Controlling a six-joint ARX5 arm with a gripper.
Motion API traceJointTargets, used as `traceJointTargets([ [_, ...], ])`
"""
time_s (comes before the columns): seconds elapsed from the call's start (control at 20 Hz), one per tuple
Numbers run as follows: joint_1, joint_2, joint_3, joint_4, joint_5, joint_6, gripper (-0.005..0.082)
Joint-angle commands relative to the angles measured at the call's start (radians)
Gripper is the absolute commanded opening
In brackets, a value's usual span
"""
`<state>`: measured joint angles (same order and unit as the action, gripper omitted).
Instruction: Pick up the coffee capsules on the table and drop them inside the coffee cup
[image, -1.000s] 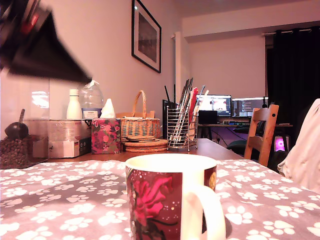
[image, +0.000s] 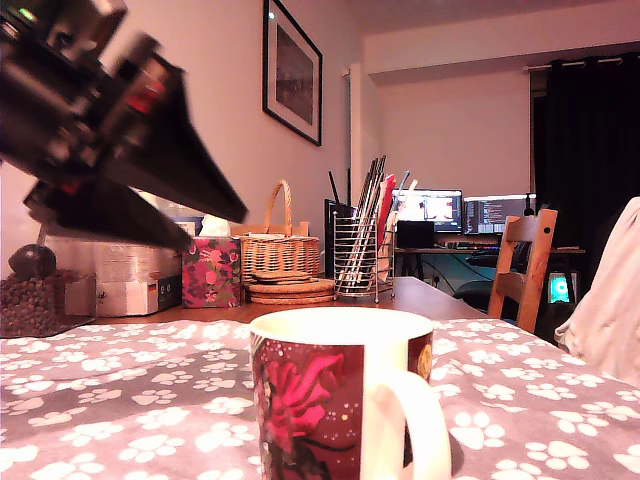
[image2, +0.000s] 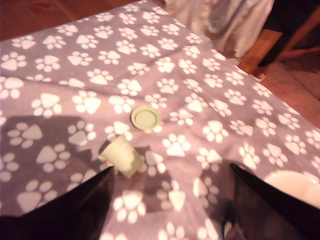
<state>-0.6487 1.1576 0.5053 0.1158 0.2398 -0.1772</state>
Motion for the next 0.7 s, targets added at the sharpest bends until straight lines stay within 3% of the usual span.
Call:
traceJointTargets([
  [0.0,-0.014,0.036,-0.011,0.048,-0.027,-0.043,0.0659],
  [0.2,-0.049,0.119,-0.011,0.140,-0.121,-0.133,0.0659],
  [0.4,-0.058,0.222,-0.011,0.200,-0.164,-0.242,0.0659],
  [0.65,-0.058,0.315,-0.011,0.284,-0.201,-0.296,0.0656],
])
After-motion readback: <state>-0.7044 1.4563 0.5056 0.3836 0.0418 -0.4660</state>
